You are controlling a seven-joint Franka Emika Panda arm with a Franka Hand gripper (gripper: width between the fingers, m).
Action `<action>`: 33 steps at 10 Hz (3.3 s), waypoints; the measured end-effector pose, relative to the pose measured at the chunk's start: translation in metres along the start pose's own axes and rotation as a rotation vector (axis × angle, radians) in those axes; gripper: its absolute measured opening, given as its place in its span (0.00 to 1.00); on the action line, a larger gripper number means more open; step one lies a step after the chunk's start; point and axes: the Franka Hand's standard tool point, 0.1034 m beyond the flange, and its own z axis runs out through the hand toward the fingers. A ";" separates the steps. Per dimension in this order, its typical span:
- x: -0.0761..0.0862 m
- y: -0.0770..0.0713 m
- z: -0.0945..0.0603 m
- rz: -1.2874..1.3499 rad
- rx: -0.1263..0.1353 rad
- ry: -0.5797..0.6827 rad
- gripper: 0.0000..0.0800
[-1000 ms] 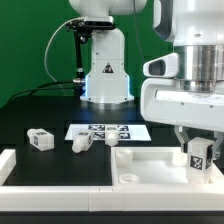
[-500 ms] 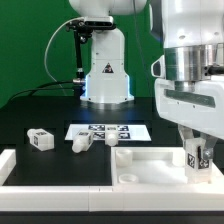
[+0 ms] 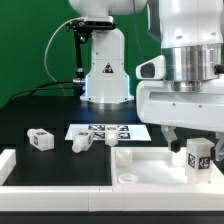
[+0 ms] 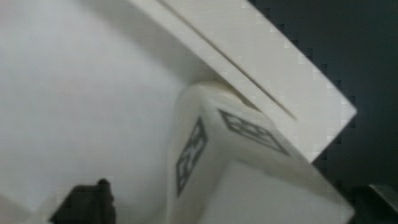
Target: Assemble one leg
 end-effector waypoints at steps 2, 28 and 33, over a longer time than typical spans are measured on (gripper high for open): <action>-0.002 0.000 0.001 -0.127 -0.002 0.000 0.80; -0.008 -0.009 0.005 0.984 0.053 -0.007 0.36; -0.008 -0.011 0.004 0.383 0.053 0.010 0.81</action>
Offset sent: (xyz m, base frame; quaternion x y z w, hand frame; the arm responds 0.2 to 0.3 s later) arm 0.0000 0.0000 0.0000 0.0000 0.0000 -0.1938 0.9810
